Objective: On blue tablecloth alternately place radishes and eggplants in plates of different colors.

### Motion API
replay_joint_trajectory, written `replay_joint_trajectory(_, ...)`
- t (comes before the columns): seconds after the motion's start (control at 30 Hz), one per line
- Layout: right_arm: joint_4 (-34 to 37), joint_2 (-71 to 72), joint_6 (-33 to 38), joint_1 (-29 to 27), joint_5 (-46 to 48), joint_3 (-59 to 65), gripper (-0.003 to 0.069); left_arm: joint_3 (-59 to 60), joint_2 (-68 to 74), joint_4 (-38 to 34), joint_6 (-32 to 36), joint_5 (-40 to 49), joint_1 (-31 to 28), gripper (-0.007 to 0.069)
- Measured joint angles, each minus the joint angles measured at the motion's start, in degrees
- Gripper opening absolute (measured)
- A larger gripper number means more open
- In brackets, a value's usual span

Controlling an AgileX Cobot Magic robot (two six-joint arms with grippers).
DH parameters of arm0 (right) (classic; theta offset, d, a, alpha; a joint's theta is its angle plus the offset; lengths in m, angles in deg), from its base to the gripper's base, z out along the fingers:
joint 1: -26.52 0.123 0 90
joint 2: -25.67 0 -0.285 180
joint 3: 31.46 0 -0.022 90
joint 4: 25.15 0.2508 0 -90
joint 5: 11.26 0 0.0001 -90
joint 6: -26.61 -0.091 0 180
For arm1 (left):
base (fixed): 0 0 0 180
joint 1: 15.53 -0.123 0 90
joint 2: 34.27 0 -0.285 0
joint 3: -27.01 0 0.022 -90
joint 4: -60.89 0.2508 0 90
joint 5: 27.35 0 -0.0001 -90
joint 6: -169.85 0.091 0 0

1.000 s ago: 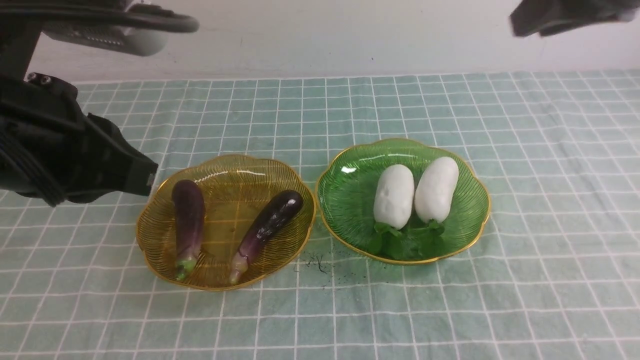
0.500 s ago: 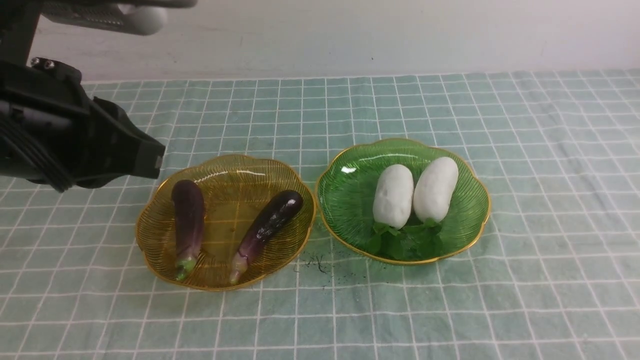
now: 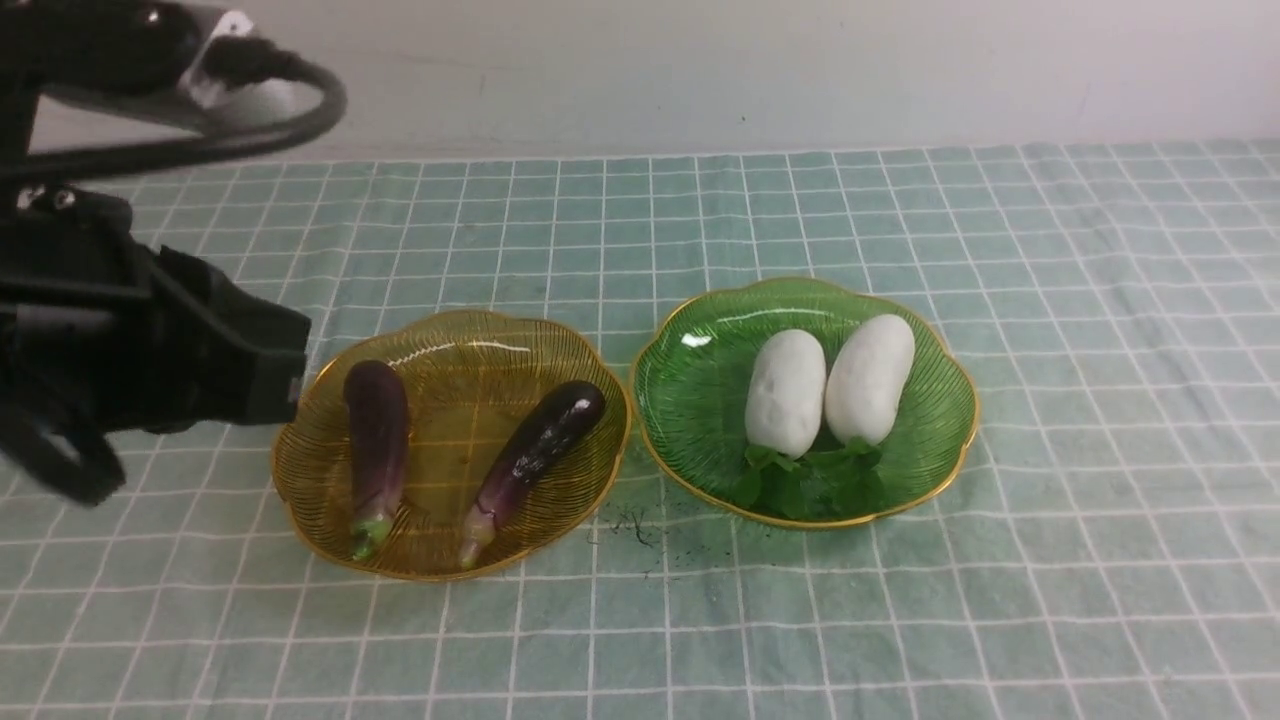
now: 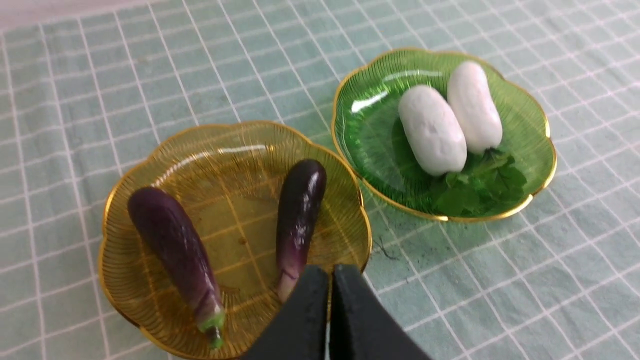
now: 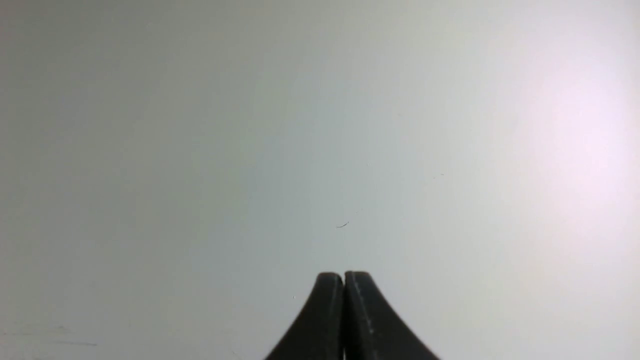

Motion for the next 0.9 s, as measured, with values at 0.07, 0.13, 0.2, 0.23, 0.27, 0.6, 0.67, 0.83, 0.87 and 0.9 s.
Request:
replay_joint_trajectory(0.07,0.0,0.0,0.0,0.0,0.0,0.0,-0.0014,4.2,-5.6,0.2,0.0,-3.6,0.0,-0.0008)
replay_joint_trajectory(0.13,0.0,0.0,0.0,0.0,0.0,0.0,-0.0014,7.0,-10.0,0.3,0.0,-6.2,0.0,-0.0008)
replay_joint_trajectory(0.2,0.0,0.0,0.0,0.0,0.0,0.0,-0.0014,9.9,-14.4,0.4,0.0,-7.9,0.0,-0.0008)
replay_joint_trajectory(0.23,0.0,0.0,0.0,0.0,0.0,0.0,-0.0014,10.8,-16.7,0.4,0.0,-7.8,0.0,-0.0008)
replay_joint_trajectory(0.27,0.0,0.0,0.0,0.0,0.0,0.0,-0.0014,11.4,-18.4,0.4,0.0,-7.7,0.0,-0.0008)
replay_joint_trajectory(0.6,-0.1,0.0,0.0,0.0,0.0,0.0,-0.0014,11.7,-22.5,0.4,0.0,-7.4,0.0,-0.0008)
replay_joint_trajectory(0.67,-0.1,0.0,0.0,0.0,0.0,0.0,-0.0014,11.7,-22.5,0.4,0.1,-7.4,0.0,-0.0008)
replay_joint_trajectory(0.83,-0.1,0.0,0.0,0.0,0.0,0.0,-0.0014,12.4,-22.5,1.0,0.1,-7.4,0.0,-0.0008)
replay_joint_trajectory(0.87,-0.1,0.0,0.0,0.0,0.0,0.0,-0.0014,12.8,-22.6,1.6,0.1,-7.4,0.0,-0.0008)
replay_joint_trajectory(0.9,-0.1,0.0,0.0,0.0,0.0,0.0,-0.0014,13.7,-23.0,2.4,0.1,-7.6,-0.1,-0.0008)
